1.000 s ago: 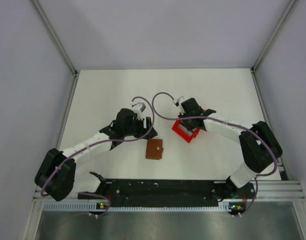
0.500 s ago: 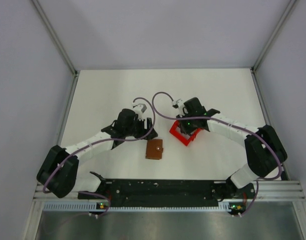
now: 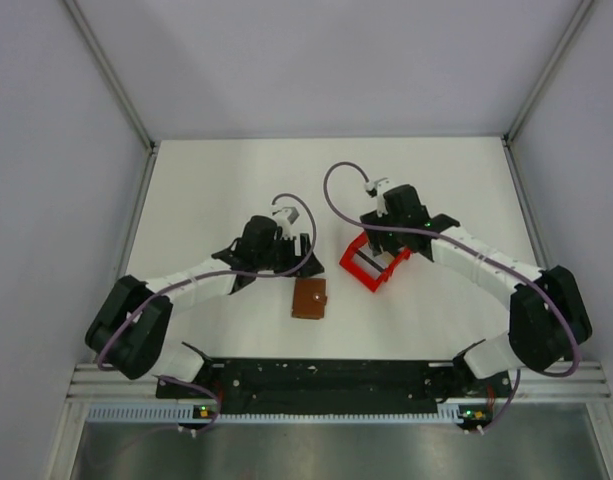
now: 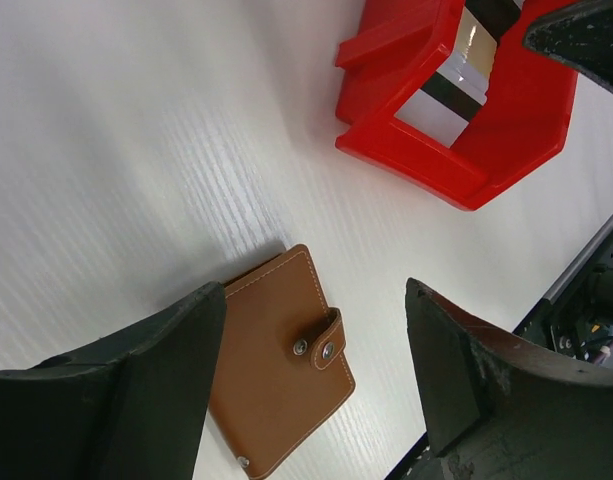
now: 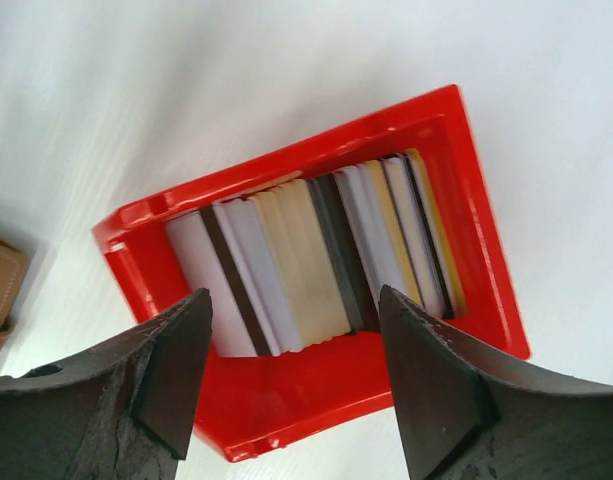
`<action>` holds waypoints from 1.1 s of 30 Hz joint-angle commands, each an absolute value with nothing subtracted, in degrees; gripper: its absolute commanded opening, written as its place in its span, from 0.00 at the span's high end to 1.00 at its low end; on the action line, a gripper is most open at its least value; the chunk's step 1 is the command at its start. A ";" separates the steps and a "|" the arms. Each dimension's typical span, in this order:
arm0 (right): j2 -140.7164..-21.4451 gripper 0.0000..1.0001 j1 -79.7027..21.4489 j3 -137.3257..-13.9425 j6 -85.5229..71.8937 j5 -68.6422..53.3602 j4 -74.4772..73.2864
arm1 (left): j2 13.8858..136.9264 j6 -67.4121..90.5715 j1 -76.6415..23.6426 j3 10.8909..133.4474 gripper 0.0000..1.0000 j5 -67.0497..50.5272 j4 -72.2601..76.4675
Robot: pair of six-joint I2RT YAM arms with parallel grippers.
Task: Put the credit cards into the card holder
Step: Pick up the credit card from the storage box.
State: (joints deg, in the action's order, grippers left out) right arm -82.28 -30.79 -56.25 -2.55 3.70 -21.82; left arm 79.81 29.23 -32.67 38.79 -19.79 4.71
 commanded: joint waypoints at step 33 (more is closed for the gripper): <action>-87.71 0.45 -25.66 -53.70 -3.78 -20.64 -20.56 | 105.29 46.05 -38.50 48.78 0.55 -28.57 29.09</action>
State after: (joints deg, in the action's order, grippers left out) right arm -88.58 -25.54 -54.39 -2.66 -8.67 -17.15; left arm 104.88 46.17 -38.24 45.82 -29.15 23.64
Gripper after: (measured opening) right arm 0.562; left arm 0.521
